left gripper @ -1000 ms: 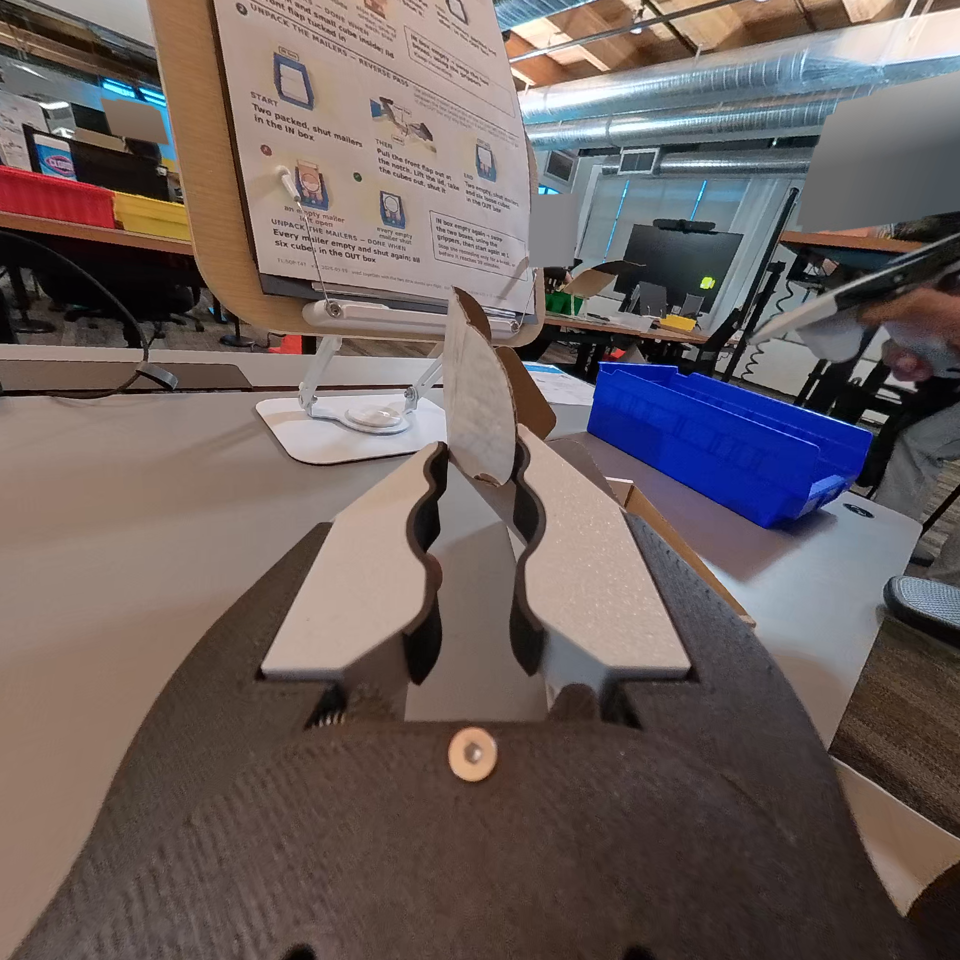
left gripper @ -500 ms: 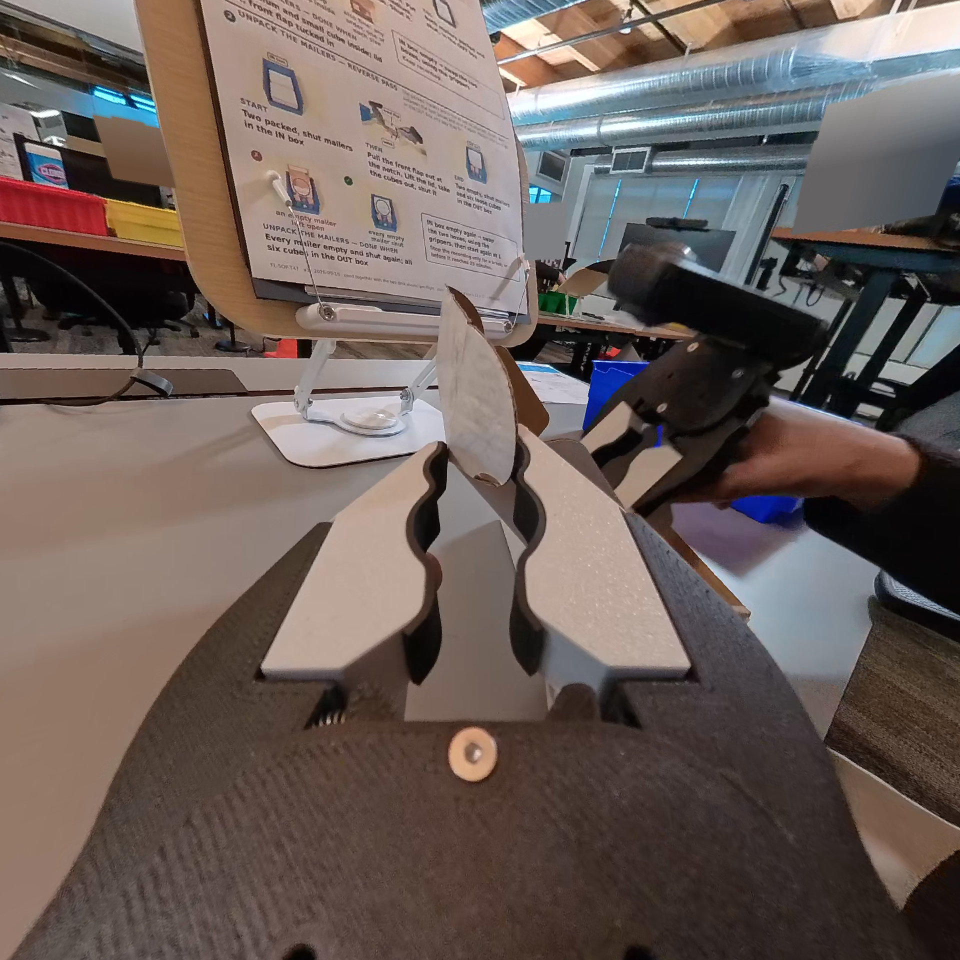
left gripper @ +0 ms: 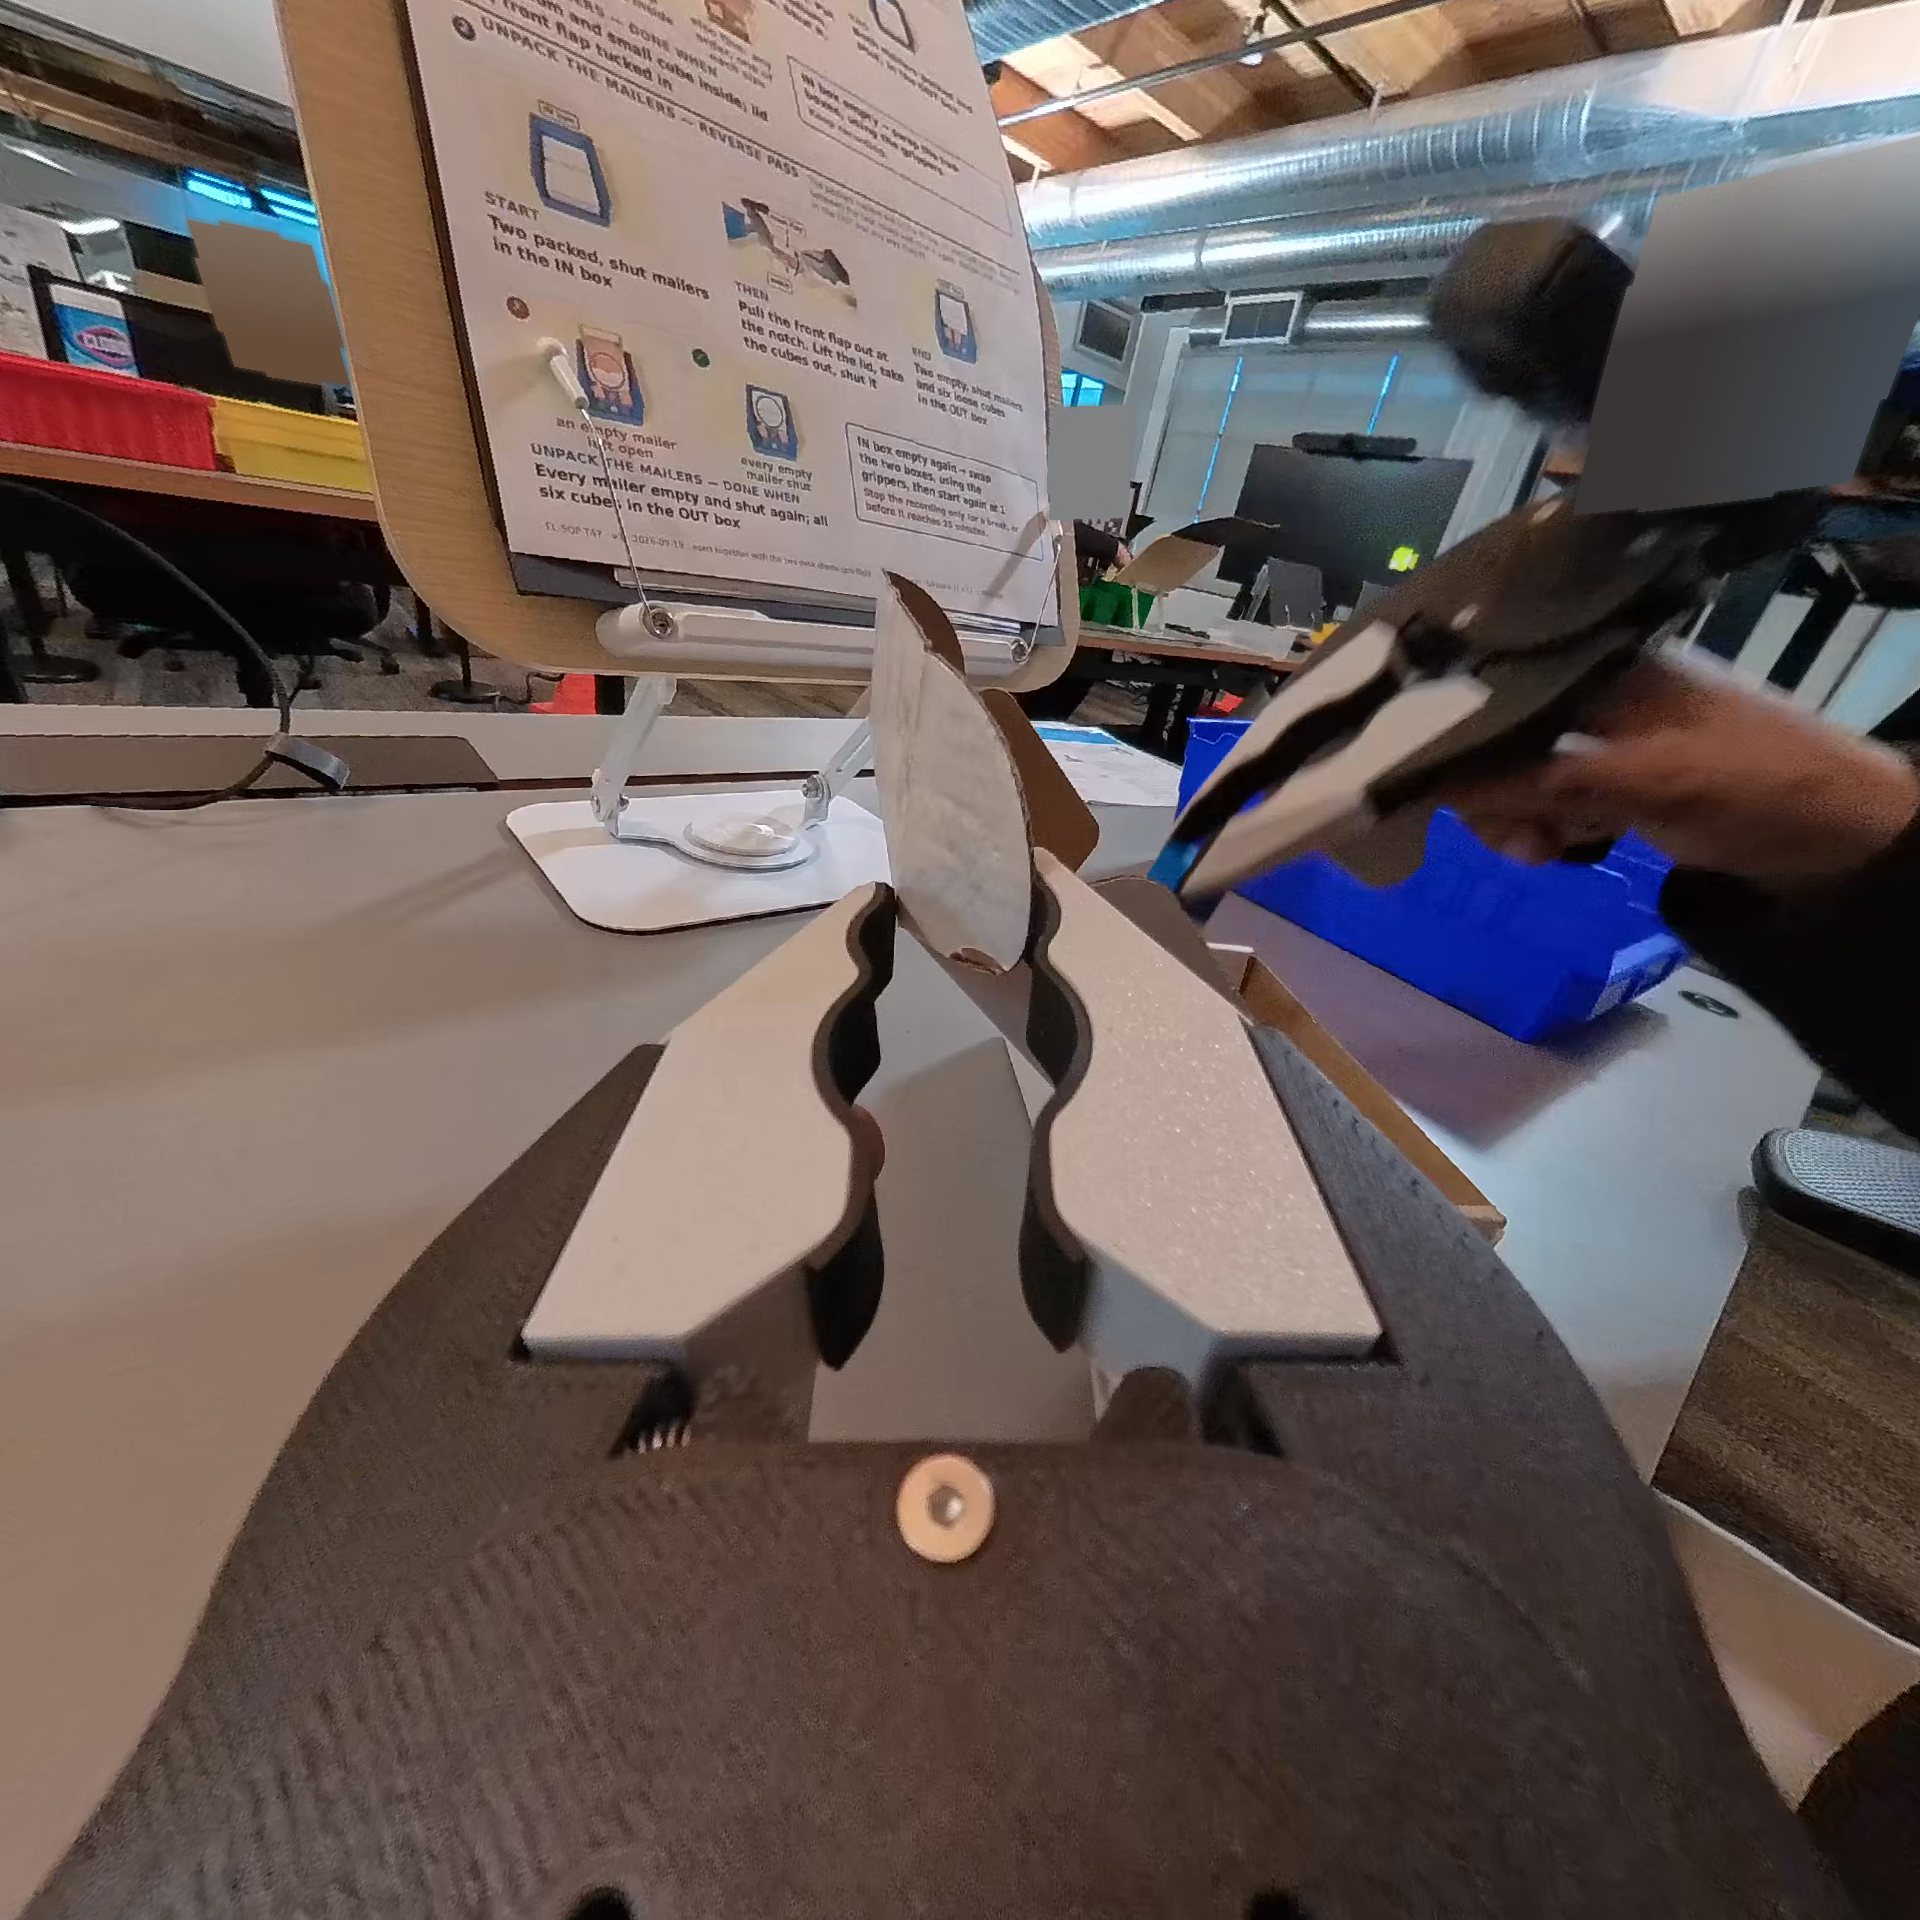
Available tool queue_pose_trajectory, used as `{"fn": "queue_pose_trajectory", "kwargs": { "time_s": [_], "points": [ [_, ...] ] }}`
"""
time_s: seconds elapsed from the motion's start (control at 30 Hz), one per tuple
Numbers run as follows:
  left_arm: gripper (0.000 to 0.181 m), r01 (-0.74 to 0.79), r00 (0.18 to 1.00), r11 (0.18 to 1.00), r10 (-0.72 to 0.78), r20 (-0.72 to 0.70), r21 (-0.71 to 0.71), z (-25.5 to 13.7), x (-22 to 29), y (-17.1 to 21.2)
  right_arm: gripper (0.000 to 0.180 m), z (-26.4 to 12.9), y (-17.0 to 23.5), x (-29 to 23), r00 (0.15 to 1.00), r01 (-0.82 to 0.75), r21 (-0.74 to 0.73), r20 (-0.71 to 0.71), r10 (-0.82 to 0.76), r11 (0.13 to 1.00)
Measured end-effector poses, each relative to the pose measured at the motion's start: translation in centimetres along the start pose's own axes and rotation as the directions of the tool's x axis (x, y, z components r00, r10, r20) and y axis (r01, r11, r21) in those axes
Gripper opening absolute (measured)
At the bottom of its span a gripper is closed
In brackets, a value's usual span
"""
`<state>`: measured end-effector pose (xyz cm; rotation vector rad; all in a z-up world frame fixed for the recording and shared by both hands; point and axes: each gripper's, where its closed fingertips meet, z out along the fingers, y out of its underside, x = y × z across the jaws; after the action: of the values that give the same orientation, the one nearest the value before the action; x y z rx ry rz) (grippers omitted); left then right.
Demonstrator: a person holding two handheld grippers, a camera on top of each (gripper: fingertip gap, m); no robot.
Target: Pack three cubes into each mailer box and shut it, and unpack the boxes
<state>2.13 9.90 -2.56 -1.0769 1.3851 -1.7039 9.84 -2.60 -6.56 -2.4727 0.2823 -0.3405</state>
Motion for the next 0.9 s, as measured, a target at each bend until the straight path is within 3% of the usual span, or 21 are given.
{"fn": "queue_pose_trajectory", "kwargs": {
  "time_s": [0.03, 0.17, 0.27, 0.33, 0.4, 0.5, 0.6, 0.67, 0.9],
  "points": [
    [0.022, 0.0, 1.0, 1.0, 0.0, 0.0, 0.0, 0.0, 0.0, 0.0, 0.019, -2.1, 0.0, 1.9, 0.998, -0.028, 0.021, -0.061, 0.029, 0.999],
    [0.022, 0.0, 1.0, 1.0, 0.0, -0.002, -0.001, -0.1, 0.1, 0.0, 0.019, -12.3, 3.5, 11.1, 0.906, -0.218, 0.102, -0.349, 0.24, 0.971],
    [0.022, 0.0, 1.0, 1.0, 0.0, -0.003, -0.001, -0.1, 0.1, 0.0, 0.019, -18.4, 11.2, 17.0, 0.751, -0.429, 0.139, -0.495, 0.438, 0.893],
    [0.022, 0.0, 1.0, 1.0, 0.0, -0.002, -0.001, -0.1, 0.1, 0.0, 0.02, -20.3, 17.6, 19.3, 0.649, -0.564, 0.126, -0.544, 0.532, 0.816],
    [0.022, 0.0, 1.0, 1.0, 0.0, -0.001, 0.001, -0.1, 0.1, 0.0, 0.02, -20.4, 22.8, 20.5, 0.586, -0.646, 0.124, -0.551, 0.594, 0.753],
    [0.022, -0.005, 1.0, 1.0, 0.005, 0.0, 0.007, 0.1, 0.2, -0.1, 0.02, -18.9, 27.4, 22.4, 0.533, -0.686, 0.135, -0.575, 0.62, 0.715],
    [0.022, 0.013, 1.0, 1.0, -0.013, 0.004, 0.008, 0.3, 0.1, -0.2, 0.02, -17.0, 31.8, 22.5, 0.515, -0.731, -0.012, -0.666, 0.54, 0.682],
    [0.023, 0.019, 1.0, 1.0, -0.019, 0.007, 0.011, 0.3, 0.1, -0.3, 0.02, -15.8, 33.3, 21.9, 0.538, -0.741, -0.091, -0.673, 0.507, 0.665],
    [0.022, -0.037, 0.999, 0.999, 0.037, 0.006, 0.018, 0.5, 0.3, -0.4, 0.024, -14.2, 35.6, 21.0, 0.532, -0.778, -0.143, -0.669, 0.52, 0.612]
  ]
}}
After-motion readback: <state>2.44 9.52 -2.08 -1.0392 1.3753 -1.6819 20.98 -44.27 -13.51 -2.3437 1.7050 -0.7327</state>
